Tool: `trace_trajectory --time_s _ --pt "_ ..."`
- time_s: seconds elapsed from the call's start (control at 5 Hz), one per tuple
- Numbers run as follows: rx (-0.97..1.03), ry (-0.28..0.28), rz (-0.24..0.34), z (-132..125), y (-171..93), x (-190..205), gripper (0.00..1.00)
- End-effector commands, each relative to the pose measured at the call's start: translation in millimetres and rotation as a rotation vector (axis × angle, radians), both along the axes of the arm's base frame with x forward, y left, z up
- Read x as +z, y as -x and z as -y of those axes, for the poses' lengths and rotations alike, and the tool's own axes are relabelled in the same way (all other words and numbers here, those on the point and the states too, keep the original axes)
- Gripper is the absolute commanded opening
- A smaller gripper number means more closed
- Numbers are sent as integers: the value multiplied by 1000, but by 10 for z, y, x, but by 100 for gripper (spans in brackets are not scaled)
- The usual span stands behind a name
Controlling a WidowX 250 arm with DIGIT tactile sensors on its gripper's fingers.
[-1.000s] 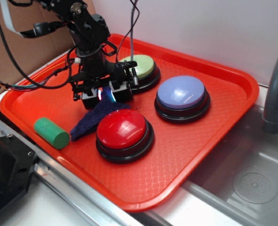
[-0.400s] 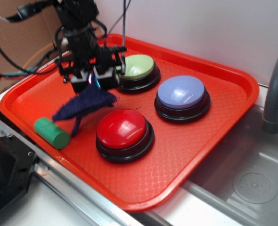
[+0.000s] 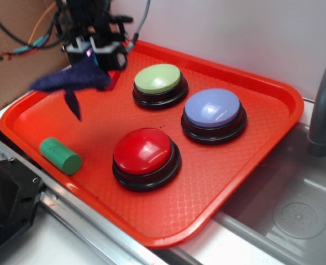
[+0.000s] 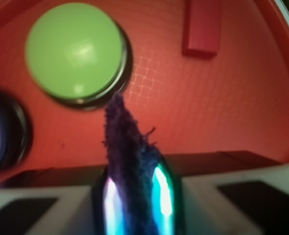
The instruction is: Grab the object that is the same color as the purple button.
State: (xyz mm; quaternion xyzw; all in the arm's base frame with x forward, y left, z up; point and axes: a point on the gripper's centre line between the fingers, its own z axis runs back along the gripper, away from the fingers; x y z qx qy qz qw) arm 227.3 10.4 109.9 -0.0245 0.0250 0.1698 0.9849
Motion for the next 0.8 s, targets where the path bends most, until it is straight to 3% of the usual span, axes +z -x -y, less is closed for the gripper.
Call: trace_trajectory --time_s 0.0,0.2,0.4,0.6 --pt "-160 -9 129 -148 58 687 0" --pt "-196 0 174 -150 144 818 0" --pt "-214 47 216 -137 223 913 0" --pt "-157 6 158 -138 180 818 0"
